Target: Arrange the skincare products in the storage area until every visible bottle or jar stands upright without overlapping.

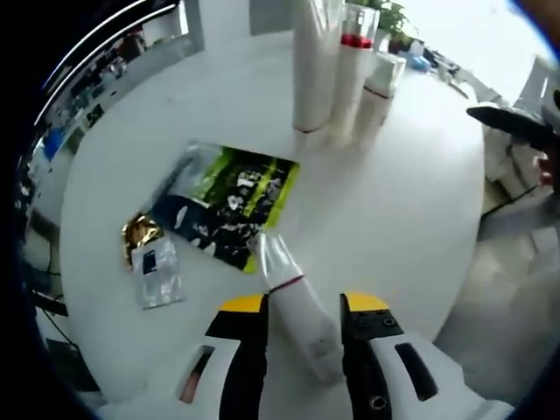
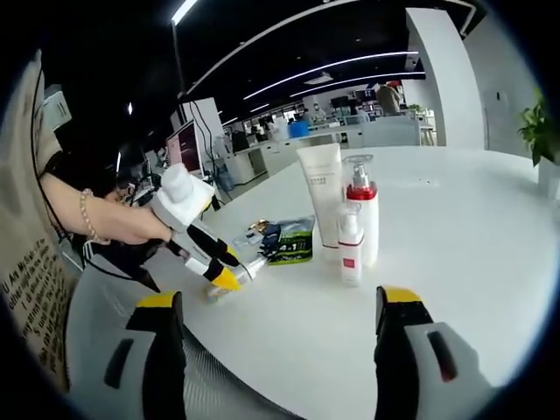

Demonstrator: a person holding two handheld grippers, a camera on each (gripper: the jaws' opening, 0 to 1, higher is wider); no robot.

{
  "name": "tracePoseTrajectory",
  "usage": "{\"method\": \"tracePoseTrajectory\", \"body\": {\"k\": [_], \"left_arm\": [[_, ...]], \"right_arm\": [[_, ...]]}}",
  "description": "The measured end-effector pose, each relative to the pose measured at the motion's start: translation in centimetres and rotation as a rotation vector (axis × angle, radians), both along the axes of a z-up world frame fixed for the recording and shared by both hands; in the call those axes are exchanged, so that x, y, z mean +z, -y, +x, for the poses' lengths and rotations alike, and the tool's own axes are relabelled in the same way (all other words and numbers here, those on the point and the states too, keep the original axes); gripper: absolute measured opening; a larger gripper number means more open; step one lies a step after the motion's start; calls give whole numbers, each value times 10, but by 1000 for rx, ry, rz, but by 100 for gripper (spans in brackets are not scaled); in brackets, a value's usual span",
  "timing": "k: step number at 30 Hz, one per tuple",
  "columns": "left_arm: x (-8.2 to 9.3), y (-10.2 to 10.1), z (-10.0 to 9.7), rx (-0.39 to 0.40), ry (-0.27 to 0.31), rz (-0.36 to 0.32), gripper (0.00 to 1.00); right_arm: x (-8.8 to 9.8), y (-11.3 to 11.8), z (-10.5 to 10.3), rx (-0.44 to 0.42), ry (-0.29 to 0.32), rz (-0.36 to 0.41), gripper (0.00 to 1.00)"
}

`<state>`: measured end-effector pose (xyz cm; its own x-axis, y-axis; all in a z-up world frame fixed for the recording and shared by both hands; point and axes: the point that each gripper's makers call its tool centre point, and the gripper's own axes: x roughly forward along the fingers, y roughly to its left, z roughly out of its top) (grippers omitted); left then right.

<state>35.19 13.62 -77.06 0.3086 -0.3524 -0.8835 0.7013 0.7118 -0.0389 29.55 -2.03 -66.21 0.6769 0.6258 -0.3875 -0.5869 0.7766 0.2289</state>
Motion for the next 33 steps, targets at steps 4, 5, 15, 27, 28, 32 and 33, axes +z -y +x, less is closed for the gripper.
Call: {"method": "tracePoseTrajectory", "body": {"k": [4, 5, 15, 27, 28, 32, 33], "left_arm": [[-5, 1, -2, -23, -12, 16, 26], [-7, 0, -2, -27, -13, 21, 26], [-9, 6, 2, -48, -4, 3, 17], [16, 10, 8, 156, -53, -277, 16], [21, 11, 8, 148, -38, -283, 16], [41, 18, 4, 145, -17, -373, 16], [44, 19, 4, 145, -15, -389, 16]], "right_arm": [[0, 1, 0, -4, -1, -1, 90], [0, 1, 0, -5, -1, -1, 90], [-1, 2, 1, -8, -4, -6, 90], [1, 0, 0, -2, 2, -5, 89], [1, 0, 0, -2, 1, -2, 89], [1, 0, -1, 4, -4, 3, 88], [1, 1, -1, 3, -5, 5, 88]]}}
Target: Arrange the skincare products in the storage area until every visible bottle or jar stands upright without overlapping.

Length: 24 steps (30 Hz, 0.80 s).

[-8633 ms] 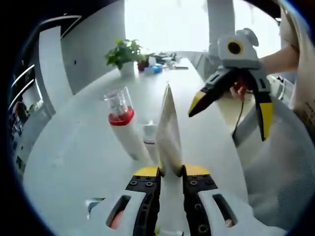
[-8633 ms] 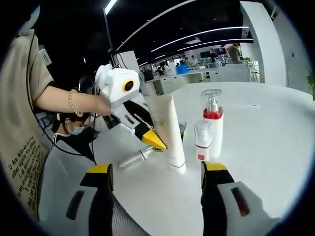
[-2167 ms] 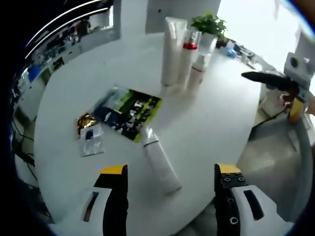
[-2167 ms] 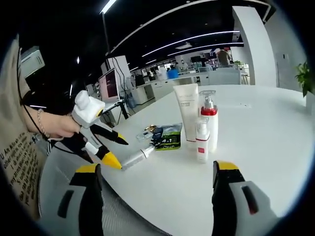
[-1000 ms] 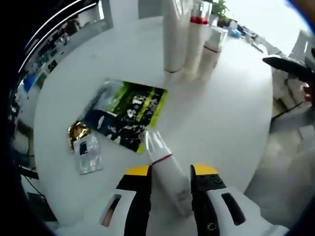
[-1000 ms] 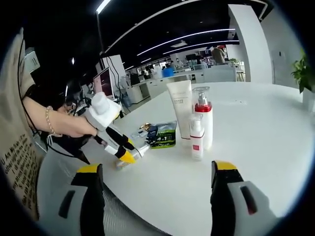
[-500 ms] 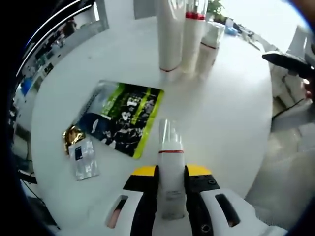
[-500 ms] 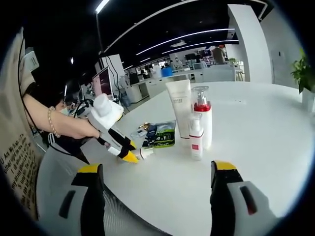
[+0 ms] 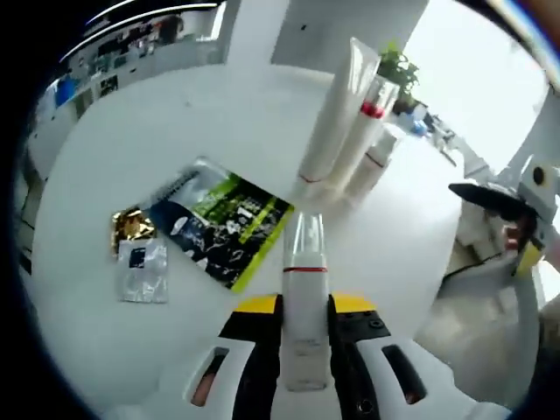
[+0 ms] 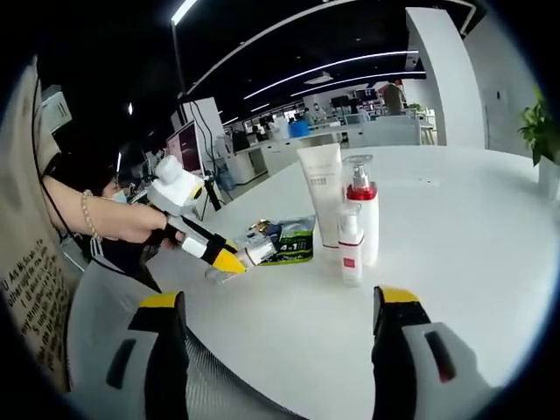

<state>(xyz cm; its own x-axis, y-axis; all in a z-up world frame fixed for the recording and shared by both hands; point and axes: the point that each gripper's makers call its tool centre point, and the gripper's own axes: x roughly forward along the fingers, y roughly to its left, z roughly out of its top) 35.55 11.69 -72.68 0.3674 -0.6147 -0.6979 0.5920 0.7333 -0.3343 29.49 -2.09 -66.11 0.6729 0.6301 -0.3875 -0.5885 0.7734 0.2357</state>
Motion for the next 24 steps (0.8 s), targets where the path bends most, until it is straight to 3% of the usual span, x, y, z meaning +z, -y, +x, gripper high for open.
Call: {"method": "tracePoseTrajectory", "body": {"k": [2, 6, 11, 15, 16, 21, 24], "left_arm": [[14, 7, -3, 13, -2, -79, 16], [36, 16, -10, -17, 39, -139, 16], [70, 34, -22, -50, 69, -284, 16], [91, 46, -37, -111, 71, -388, 16], [100, 50, -42, -136, 95, -425, 16], [126, 61, -61, -183, 72, -595, 16], [139, 64, -67, -194, 62, -675, 16]], "right_arm": [[1, 1, 0, -5, -1, 11, 87], [5, 1, -1, -1, -3, 26, 85], [10, -4, -5, 29, -6, 42, 82], [27, -9, 0, 35, 10, 113, 79], [34, -13, 0, 43, 17, 145, 78], [68, -29, 0, 74, 24, 324, 69], [83, -36, -1, 100, 39, 382, 62]]}}
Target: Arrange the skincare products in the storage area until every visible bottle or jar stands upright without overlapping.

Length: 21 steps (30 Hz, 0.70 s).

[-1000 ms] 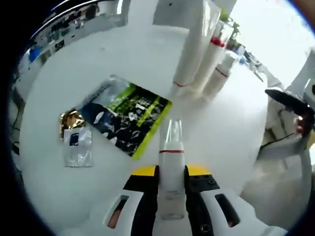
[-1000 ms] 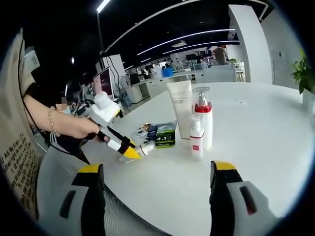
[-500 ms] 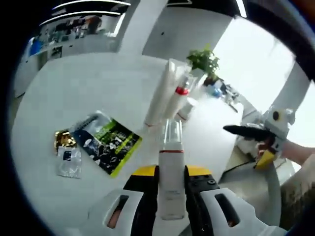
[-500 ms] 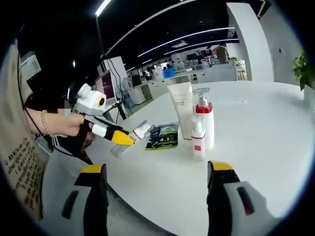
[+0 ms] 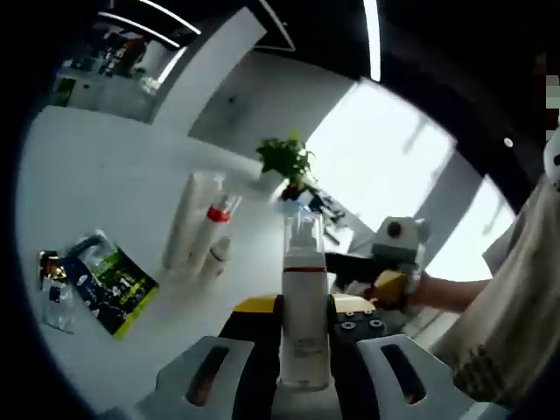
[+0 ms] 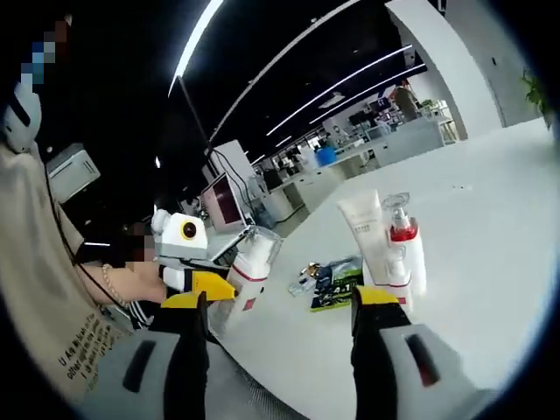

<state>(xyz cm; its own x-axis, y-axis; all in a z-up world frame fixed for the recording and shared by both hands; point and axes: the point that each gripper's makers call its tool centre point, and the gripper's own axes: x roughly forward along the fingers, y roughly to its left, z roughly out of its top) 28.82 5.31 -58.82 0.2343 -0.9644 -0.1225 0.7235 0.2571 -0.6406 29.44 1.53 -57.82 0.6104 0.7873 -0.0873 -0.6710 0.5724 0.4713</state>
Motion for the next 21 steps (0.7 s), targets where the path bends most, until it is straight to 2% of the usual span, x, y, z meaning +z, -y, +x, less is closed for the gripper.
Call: {"method": "tracePoseTrajectory", "body": {"k": [3, 7, 12, 17, 21], "left_arm": [[14, 4, -8, -23, -17, -88, 16], [18, 4, -13, -42, -17, -105, 16], [29, 8, -22, -70, -41, -173, 16], [37, 13, -34, -120, -56, -207, 16], [40, 16, -39, -148, -69, -226, 16]], "right_arm": [[17, -10, -3, 38, -19, 89, 55], [35, -18, -4, 74, -24, 180, 47], [43, -28, -8, 134, -32, 219, 31], [49, -34, -11, 169, -42, 260, 29], [55, -37, -13, 194, -41, 282, 23]]}}
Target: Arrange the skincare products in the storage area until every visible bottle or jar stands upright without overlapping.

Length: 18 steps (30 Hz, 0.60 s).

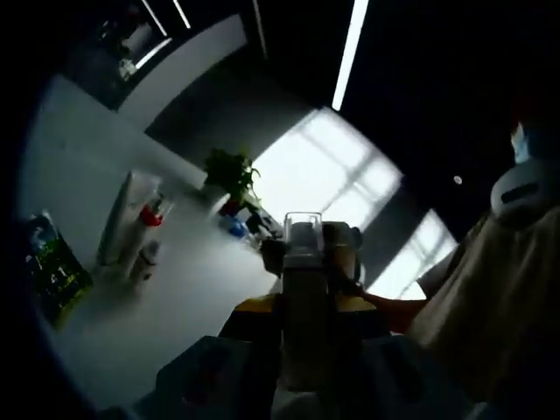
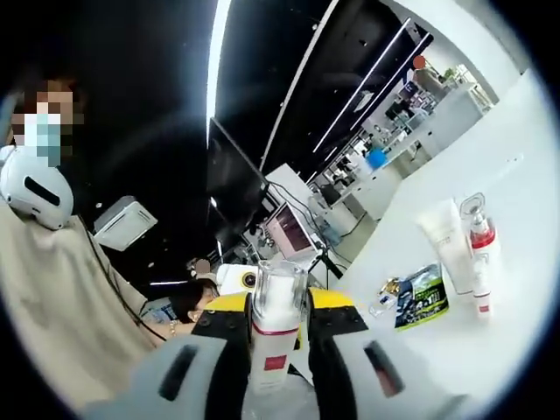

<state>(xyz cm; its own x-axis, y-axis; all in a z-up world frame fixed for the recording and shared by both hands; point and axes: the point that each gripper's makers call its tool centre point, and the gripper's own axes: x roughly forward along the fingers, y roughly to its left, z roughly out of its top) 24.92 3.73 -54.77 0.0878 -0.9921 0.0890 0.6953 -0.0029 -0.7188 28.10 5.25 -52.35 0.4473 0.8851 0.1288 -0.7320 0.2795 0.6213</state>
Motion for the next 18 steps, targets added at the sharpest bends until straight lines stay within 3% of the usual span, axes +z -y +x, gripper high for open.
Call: {"method": "tracePoseTrajectory", "body": {"k": [3, 7, 9, 13, 18], "left_arm": [[1, 0, 2, 4, -10, -9, 17], [-3, -2, 11, 48, 17, 23, 17], [-14, -4, 23, 120, 29, 98, 19], [-25, -2, 31, 161, 70, 202, 21], [-35, -2, 41, 237, 181, 372, 22]], "right_arm": [[1, 1, 1, -12, 0, 0, 22], [-2, 4, 7, -63, 2, -55, 21], [-12, 8, 14, -112, -11, -130, 20], [-22, 12, 23, -190, -13, -241, 19], [-25, 16, 33, -281, -61, -280, 19]]}}
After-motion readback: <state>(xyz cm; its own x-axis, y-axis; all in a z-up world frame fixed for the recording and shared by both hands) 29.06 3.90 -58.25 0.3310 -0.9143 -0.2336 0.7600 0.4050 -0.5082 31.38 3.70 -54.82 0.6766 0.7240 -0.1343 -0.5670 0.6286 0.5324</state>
